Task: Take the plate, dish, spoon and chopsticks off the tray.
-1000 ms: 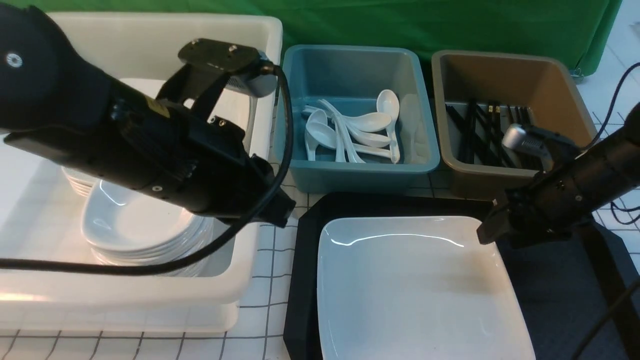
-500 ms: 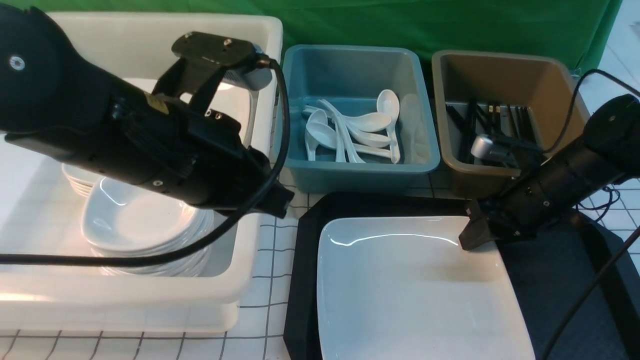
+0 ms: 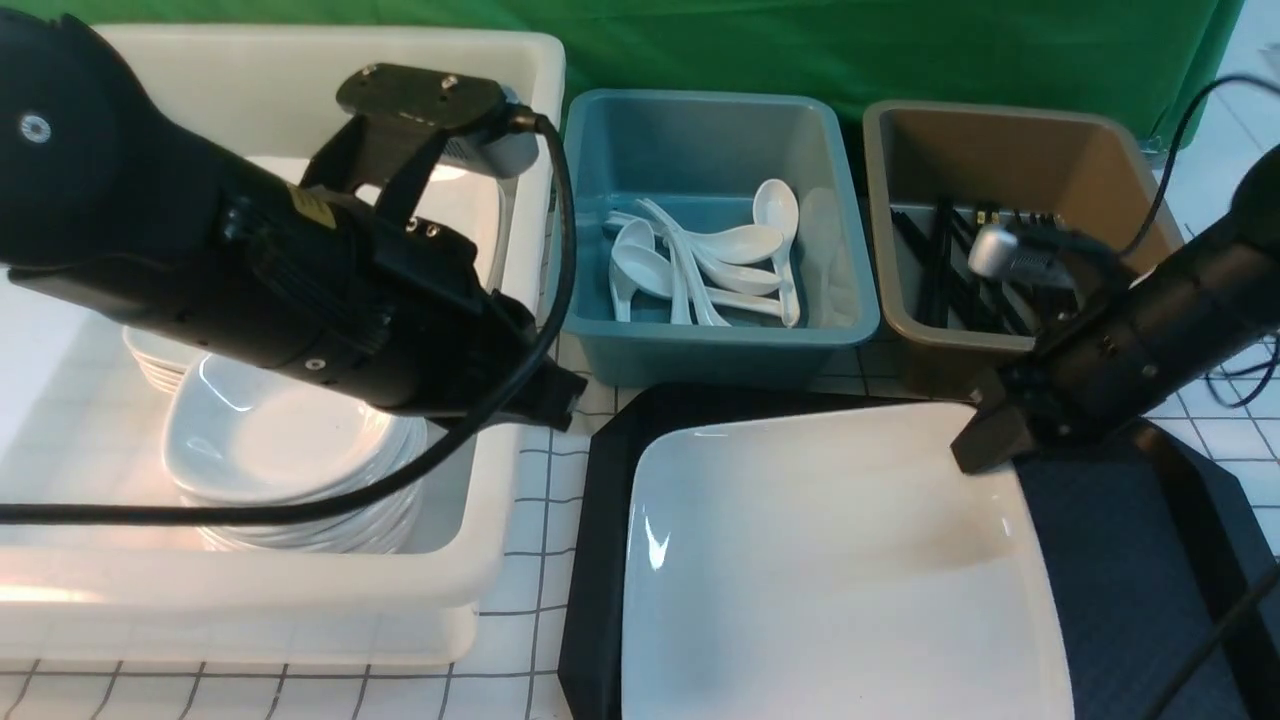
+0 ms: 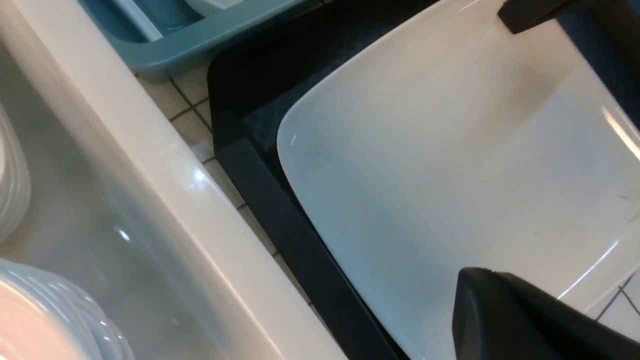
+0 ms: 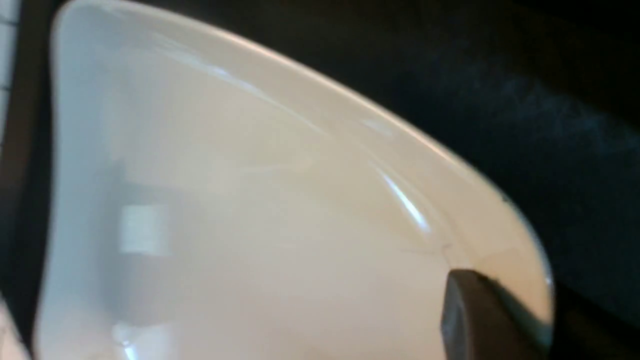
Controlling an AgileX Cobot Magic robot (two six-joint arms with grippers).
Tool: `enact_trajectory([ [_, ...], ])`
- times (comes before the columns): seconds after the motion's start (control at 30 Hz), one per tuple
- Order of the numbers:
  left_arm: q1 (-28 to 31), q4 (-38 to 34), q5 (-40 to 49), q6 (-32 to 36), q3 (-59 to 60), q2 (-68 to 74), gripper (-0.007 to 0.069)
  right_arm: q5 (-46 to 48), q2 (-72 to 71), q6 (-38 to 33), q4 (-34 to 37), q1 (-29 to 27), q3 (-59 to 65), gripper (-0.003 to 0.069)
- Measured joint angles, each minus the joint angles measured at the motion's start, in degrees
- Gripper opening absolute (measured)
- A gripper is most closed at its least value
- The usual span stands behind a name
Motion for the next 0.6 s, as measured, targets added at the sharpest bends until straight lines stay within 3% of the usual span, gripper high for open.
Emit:
enact_trajectory([
  [0.37,0.00,2.93,-2.06,-1.00,-0.21,0.00,-0.0003,1.72,-17.95,0.90,-3.61,0.00,-0.27,0.0031],
  [0.6,0.00,14.33,0.63,-7.88,-7.09,-0.41,-0.0003,2.89,-21.21,2.98,-2.04,0.05,-9.24,0.0031],
])
